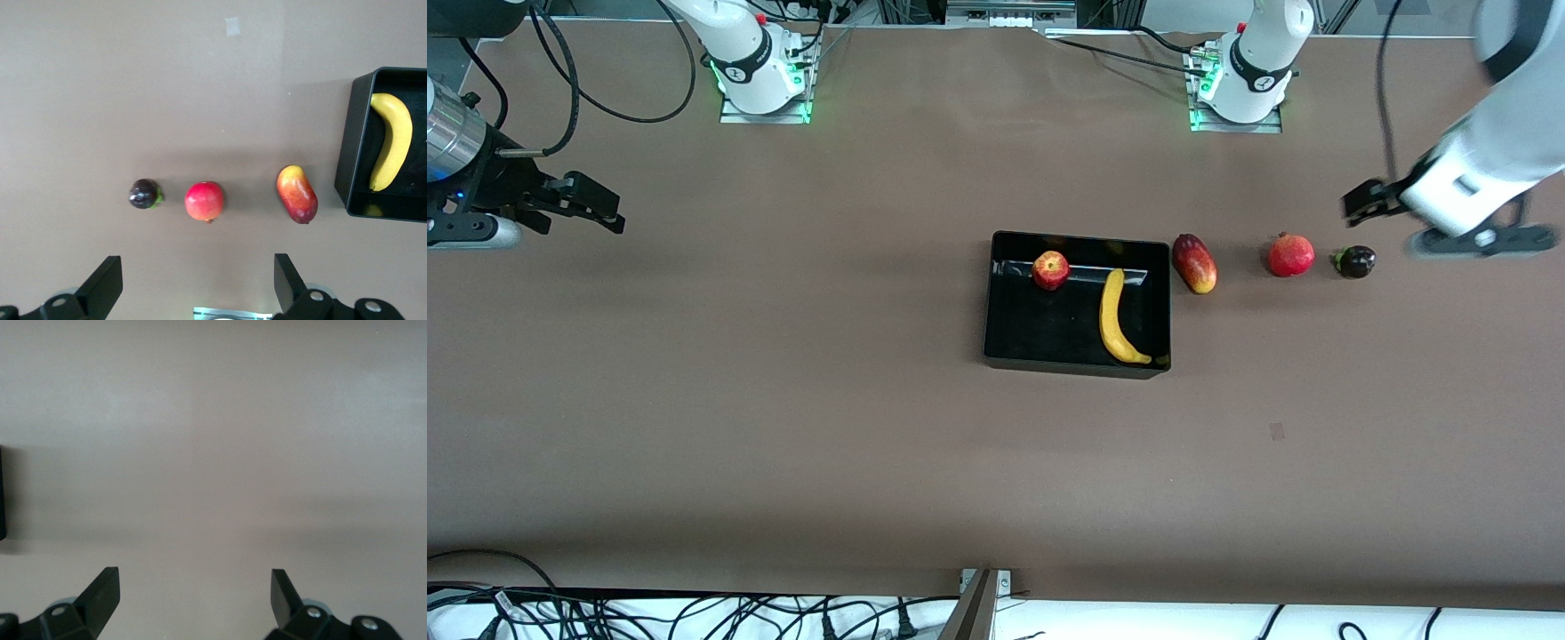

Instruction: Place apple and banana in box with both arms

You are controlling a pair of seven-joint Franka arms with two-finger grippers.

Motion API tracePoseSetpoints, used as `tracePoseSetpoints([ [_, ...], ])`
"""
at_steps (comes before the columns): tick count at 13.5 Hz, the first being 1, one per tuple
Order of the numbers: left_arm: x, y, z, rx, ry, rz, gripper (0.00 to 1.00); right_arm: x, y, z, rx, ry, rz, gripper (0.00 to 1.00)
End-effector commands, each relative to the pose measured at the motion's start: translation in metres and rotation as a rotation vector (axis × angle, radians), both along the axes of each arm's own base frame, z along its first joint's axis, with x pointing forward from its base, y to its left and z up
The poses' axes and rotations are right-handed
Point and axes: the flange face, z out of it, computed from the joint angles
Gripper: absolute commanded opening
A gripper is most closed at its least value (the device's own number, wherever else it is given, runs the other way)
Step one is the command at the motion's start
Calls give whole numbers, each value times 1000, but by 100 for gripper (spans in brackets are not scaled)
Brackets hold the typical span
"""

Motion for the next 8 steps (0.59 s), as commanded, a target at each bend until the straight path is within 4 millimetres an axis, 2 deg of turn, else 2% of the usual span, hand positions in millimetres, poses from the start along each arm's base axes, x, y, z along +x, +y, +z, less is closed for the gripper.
tracePoseSetpoints([
  [1,-5,28,44,-35,-48,-15,100,2,-1,5,4,-9,-5,100],
  [3,-5,43,51,-65,-63,-26,100,2,-1,5,5,-9,-5,100],
  [8,-2,44,47,-76,-69,-101,100,2,-1,5,4,-9,-5,100],
])
